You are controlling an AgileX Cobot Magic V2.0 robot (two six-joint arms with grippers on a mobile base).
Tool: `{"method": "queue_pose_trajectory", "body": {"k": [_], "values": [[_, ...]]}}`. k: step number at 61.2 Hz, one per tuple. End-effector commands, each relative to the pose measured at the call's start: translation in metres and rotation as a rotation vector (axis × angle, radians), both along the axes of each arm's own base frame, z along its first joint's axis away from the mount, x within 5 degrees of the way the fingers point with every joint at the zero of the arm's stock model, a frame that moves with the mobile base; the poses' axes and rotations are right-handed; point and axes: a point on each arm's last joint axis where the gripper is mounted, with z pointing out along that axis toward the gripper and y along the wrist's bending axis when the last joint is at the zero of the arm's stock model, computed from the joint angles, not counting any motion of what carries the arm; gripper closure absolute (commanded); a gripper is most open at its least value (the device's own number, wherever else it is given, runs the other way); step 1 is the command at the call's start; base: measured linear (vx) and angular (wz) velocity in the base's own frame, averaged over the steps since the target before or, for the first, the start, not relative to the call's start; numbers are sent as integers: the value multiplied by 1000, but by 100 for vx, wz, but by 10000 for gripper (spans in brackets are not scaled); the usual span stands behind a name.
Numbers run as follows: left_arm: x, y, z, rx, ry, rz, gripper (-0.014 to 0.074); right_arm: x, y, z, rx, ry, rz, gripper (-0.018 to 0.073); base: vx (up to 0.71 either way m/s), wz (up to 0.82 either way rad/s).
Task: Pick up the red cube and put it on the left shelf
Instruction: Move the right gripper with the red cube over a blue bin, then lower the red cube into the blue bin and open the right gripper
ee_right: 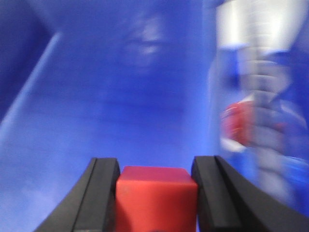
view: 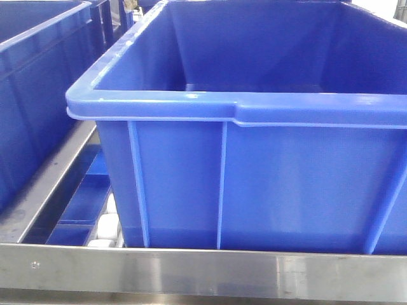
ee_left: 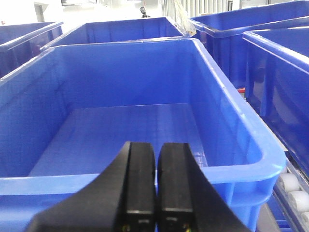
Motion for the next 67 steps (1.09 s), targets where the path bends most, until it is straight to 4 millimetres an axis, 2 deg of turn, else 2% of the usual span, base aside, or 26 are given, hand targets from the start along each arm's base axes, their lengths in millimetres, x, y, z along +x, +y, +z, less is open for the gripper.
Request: {"method": "queue_pose_trajectory", "body": {"k": [1,10,17,22,29,33,49,55,60,67], "values": [[1,0,-1,-8,-50,3,491,28,21,28,13,-93,66,501,-8,-48],[1,0,-1,-8,-50,3,491,62,56,40,7,-71,141,501,1,6],[1,0,-1,-8,-50,3,491,80,78,38,-15,-55,185,468,0,0],[1,0,-1,-8,-50,3,491,87,90,37,-16,-55,209,316,0,0],[1,0,-1,-8,-50,3,491,93,98,31,-17,-50,227,9,0,0],[1,0,-1,-8,-52,3,491,95,99,29,-21,-40,226,-73,0,0],[1,0,-1,-8,-50,3,491,93,96,27,-35,-7,214,-7,0,0],[1,0,-1,-8,-50,3,491,88,93,31,-38,-3,208,60,-1,-8],[1,0,-1,-8,-50,3,491,80,88,38,-42,-13,204,174,-2,-11],[1,0,-1,-8,-50,3,491,60,78,49,-66,-71,212,433,0,0]]}}
